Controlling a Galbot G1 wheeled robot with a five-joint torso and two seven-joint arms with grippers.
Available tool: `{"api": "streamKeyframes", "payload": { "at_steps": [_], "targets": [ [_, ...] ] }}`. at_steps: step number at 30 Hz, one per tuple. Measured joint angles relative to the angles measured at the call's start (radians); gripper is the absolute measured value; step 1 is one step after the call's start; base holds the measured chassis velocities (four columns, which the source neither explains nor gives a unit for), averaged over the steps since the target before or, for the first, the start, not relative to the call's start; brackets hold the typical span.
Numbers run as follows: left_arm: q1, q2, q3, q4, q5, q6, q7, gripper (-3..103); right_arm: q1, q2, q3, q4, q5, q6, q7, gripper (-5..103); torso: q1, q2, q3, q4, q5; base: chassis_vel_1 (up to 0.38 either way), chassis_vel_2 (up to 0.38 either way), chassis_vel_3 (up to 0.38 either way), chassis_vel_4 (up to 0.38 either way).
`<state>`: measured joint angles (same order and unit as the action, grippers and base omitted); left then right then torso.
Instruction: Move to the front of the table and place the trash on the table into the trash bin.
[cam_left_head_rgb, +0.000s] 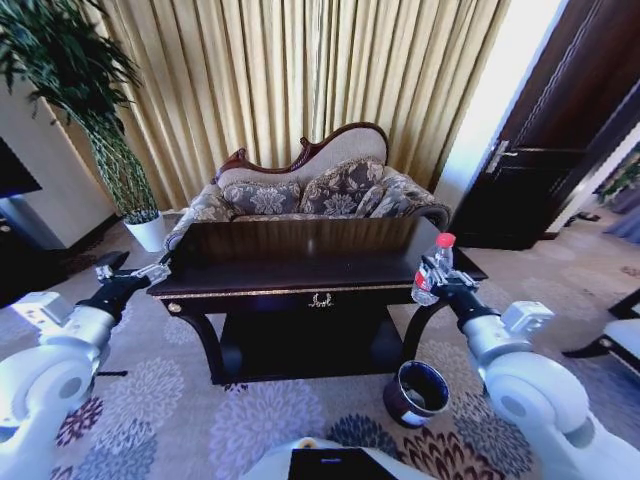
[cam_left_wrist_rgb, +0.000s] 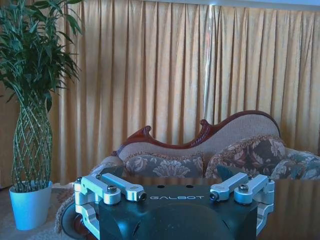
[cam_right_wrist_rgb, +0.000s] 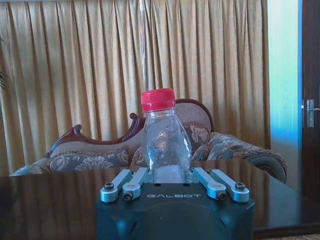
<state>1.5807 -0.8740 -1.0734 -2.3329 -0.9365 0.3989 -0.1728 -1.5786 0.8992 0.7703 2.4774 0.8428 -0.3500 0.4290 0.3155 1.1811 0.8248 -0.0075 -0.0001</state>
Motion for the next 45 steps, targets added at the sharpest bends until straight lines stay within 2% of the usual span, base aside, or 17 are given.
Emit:
{"api": "streamKeyframes", "payload": {
  "at_steps": [9, 10, 12, 17, 27, 31, 36, 44, 45],
  "targets": [
    [0.005, -0.017, 0.001, -0.001, 0.004, -0.001, 0.003, 100, 0.000, 0.009, -0.017, -0.006, -0.025, 0.001, -0.003, 26, 0.000, 0.000, 0.000, 0.0001, 0.0001, 0.132, -0.133, -0.130, 0.139],
    [0.004, -0.019, 0.000, 0.002, 0.006, -0.003, 0.010, 100, 0.000, 0.012, -0.020, -0.009, -0.034, 0.002, -0.008, 26, 0.000, 0.000, 0.000, 0.0002, 0.0001, 0.124, -0.136, -0.118, 0.156],
    [0.001, -0.036, -0.008, 0.027, 0.040, -0.036, 0.086, 100, 0.000, 0.029, -0.037, -0.037, -0.093, 0.004, -0.036, 26, 0.000, 0.000, 0.000, 0.0001, 0.0001, 0.117, -0.123, -0.132, 0.114],
    [0.008, -0.060, -0.005, 0.037, 0.070, -0.056, 0.119, 100, 0.007, 0.045, -0.062, -0.100, -0.173, 0.027, -0.076, 26, 0.000, 0.000, 0.000, 0.0000, 0.0001, 0.063, -0.056, -0.064, 0.047],
    [0.033, -0.143, 0.001, 0.050, 0.151, -0.076, 0.139, 100, 0.080, 0.107, -0.141, -0.436, -0.295, 0.118, -0.139, 26, 0.001, 0.000, 0.000, 0.0000, 0.0003, 0.000, 0.000, 0.000, 0.000],
    [0.041, -0.186, -0.004, 0.050, 0.175, -0.078, 0.147, 100, 0.161, 0.143, -0.198, -0.647, -0.344, 0.163, -0.161, 26, 0.000, 0.000, 0.000, 0.0002, 0.0000, 0.000, 0.000, 0.000, 0.000],
    [0.064, -0.218, -0.008, 0.049, 0.199, -0.089, 0.157, 100, 0.220, 0.165, -0.236, -0.820, -0.402, 0.199, -0.205, 26, 0.000, 0.000, 0.000, 0.0001, 0.0002, 0.000, 0.000, 0.000, 0.000],
    [0.079, -0.245, 0.001, 0.052, 0.221, -0.101, 0.162, 100, 0.292, 0.182, -0.269, -0.996, -0.431, 0.256, -0.223, 26, 0.000, 0.000, 0.000, 0.0001, 0.0001, 0.000, 0.000, 0.000, 0.000],
    [0.079, -0.250, 0.004, 0.050, 0.224, -0.101, 0.163, 100, 0.327, 0.185, -0.281, -1.068, -0.448, 0.277, -0.226, 26, 0.000, 0.000, 0.000, 0.0000, 0.0002, 0.000, 0.000, 0.000, 0.000]
  ]
}}
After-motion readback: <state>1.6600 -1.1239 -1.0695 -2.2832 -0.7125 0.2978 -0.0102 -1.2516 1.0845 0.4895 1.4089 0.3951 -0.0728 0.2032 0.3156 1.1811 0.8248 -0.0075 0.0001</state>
